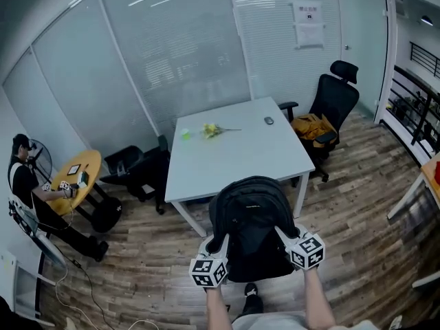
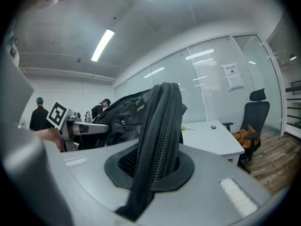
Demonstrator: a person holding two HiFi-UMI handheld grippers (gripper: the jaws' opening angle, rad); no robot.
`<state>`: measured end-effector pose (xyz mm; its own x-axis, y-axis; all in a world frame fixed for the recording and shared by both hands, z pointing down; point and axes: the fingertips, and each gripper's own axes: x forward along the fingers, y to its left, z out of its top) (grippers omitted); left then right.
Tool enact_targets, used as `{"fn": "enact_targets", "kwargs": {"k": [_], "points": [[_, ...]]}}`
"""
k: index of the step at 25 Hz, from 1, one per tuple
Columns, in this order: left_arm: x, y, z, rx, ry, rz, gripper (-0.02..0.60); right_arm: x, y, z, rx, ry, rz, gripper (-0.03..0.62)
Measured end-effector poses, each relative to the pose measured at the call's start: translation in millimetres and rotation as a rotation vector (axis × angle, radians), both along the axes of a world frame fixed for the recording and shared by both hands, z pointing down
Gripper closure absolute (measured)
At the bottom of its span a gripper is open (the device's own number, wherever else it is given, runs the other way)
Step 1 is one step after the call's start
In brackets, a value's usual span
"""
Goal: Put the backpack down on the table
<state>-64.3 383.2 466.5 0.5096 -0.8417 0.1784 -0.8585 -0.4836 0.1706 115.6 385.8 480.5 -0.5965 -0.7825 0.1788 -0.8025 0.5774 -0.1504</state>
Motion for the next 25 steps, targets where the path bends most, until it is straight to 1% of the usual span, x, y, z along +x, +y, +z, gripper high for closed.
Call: {"fn": "enact_targets", "kwargs": {"k": [5, 13, 19, 25], "points": [[-18.1, -64.3, -5.1, 0.003, 0.010, 0.016, 0.511, -17.9, -61.5, -6.4, 0.001, 0.011, 0.013, 0.571], [-56.2, -147.6, -0.5, -0.002, 0.015, 0.031, 0.511, -56.3, -142.0, -1.2, 0.000, 0.015, 0.029, 0.571], [-79.2, -185.6, 4.9, -0.004, 0.016, 0.042, 0.511, -80.2, -180.1, 5.8, 0.002, 0.021, 0.040, 0.571], [-86.7, -217.7, 12.2, -0.018, 0.018, 0.050, 0.512, -87.8, -212.0, 14.3, -0.012, 0.028, 0.041, 0.571]]}}
